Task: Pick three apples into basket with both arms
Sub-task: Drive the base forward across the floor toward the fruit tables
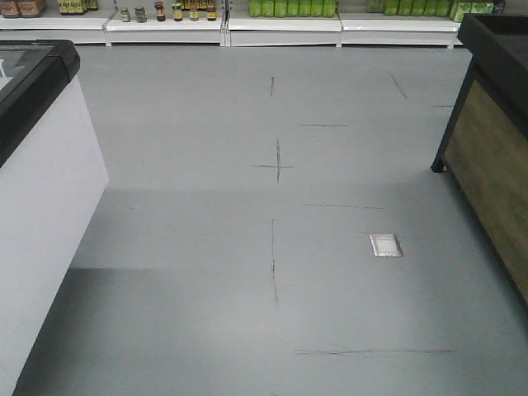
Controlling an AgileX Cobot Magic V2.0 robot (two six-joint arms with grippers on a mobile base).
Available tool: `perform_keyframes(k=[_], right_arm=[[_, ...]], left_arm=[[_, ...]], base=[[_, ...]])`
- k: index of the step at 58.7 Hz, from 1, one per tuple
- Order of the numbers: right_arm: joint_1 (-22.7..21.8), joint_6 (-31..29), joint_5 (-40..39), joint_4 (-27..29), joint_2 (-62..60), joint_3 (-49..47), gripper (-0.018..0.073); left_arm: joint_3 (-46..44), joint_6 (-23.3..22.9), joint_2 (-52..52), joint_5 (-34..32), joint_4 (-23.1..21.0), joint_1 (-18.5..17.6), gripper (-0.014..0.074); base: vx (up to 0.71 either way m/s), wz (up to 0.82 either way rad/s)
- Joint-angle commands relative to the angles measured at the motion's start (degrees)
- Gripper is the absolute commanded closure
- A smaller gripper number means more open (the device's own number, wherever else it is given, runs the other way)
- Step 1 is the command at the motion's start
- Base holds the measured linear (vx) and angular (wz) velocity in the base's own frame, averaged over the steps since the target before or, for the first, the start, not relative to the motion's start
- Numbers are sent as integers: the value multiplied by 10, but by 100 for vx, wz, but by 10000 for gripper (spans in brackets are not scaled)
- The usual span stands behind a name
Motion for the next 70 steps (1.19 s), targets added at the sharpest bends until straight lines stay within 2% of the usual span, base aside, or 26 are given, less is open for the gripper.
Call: perform_keyframes(k=[1,70], right_arm=[[-2,-4,-42,-7,-6,7,564],[-2,-4,-42,-7,-6,7,564]], left_arm=[[-14,-4,-7,-45,-3,0,602],[-14,-4,-7,-45,-3,0,602]], base=[[0,0],[2,1]])
